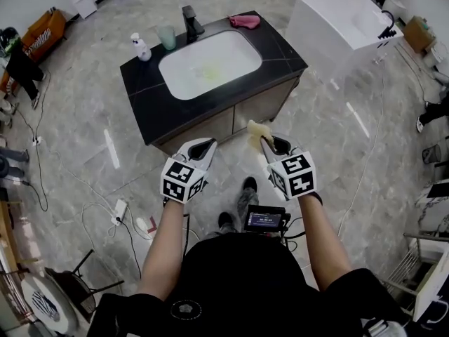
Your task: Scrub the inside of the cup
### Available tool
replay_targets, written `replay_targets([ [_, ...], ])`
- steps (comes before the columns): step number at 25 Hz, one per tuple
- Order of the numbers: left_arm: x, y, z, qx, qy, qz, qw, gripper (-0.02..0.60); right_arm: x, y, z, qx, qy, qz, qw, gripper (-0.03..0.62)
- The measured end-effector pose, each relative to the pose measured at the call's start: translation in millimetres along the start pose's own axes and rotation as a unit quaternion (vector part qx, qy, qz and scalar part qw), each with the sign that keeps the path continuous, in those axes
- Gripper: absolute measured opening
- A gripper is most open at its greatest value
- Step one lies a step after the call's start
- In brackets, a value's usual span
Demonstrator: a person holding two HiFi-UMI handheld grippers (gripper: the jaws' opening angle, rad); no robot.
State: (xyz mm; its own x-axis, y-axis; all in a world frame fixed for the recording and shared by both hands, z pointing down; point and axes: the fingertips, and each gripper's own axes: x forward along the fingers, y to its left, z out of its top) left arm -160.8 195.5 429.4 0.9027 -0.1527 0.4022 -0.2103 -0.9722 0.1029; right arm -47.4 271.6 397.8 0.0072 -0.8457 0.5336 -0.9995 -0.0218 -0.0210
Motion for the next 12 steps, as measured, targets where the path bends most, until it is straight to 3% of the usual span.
replay_targets([
  [12,86,62,53,-0.009,0.002,0.039,0.9992,-0.002,73,-90,60,-0.018,-0.010,0.034,0.999,0.043],
])
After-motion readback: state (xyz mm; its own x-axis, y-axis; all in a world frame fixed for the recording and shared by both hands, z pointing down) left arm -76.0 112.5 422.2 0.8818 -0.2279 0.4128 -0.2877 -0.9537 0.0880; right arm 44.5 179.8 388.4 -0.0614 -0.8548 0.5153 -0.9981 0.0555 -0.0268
